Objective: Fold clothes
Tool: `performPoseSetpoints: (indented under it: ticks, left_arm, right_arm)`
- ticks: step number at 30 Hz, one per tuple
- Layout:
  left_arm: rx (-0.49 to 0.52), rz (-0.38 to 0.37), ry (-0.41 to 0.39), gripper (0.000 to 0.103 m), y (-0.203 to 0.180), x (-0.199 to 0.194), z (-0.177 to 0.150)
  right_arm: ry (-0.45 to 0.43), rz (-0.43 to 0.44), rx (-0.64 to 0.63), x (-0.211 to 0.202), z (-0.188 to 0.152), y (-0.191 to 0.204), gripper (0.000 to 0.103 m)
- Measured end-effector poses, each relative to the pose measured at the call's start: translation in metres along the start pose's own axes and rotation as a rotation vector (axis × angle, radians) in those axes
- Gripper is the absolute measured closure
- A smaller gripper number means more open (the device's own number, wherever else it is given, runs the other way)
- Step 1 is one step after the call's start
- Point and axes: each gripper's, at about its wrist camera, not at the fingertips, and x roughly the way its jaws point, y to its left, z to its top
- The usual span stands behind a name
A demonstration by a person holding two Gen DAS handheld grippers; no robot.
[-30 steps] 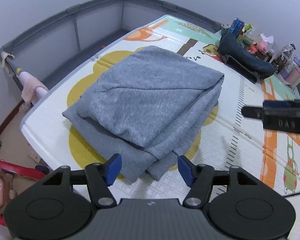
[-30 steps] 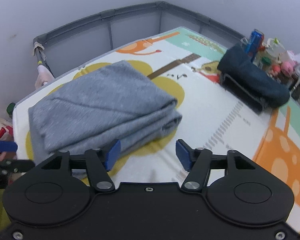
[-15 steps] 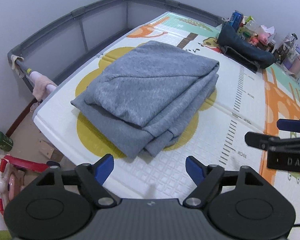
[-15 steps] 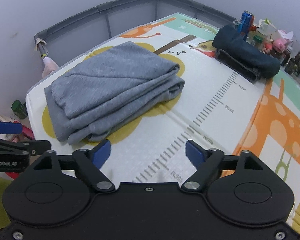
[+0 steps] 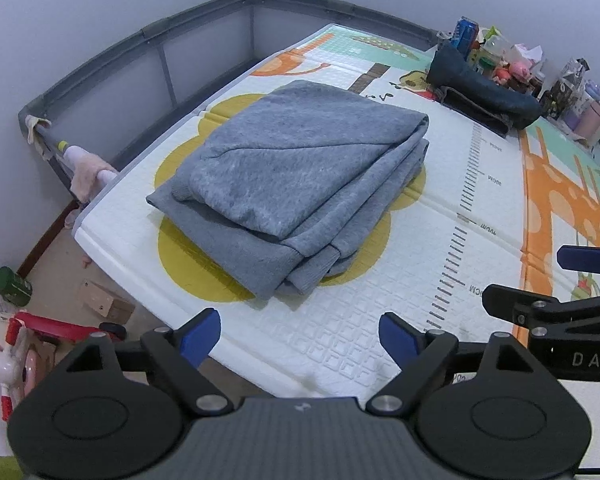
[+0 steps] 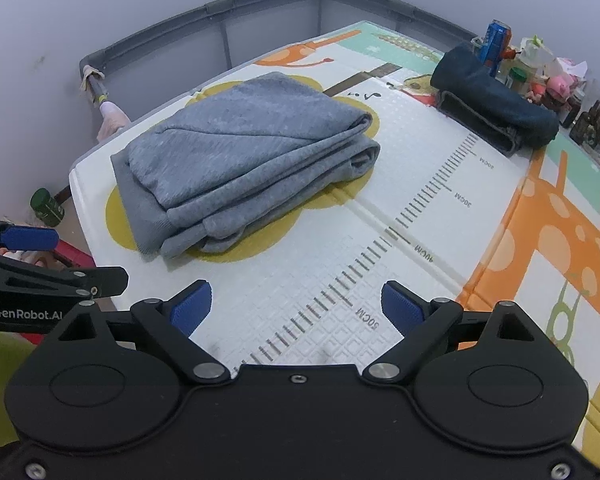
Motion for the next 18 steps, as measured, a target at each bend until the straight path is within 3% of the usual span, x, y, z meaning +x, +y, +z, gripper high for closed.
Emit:
performPoseSetpoints:
  ticks: [12, 18]
  left_arm:
    - [-0.024, -0.041, 0.057, 0.011, 0.008, 0.006, 0.013]
    - [-0.014, -0.001, 0.071, 0.009, 0.015, 0.01, 0.024]
  right_arm:
    - [0.042, -0.01, 0.004, -0.001, 0.006, 0.005, 0.007]
    - [0.057, -0.005, -0.036, 0.001, 0.023, 0.01, 0.004]
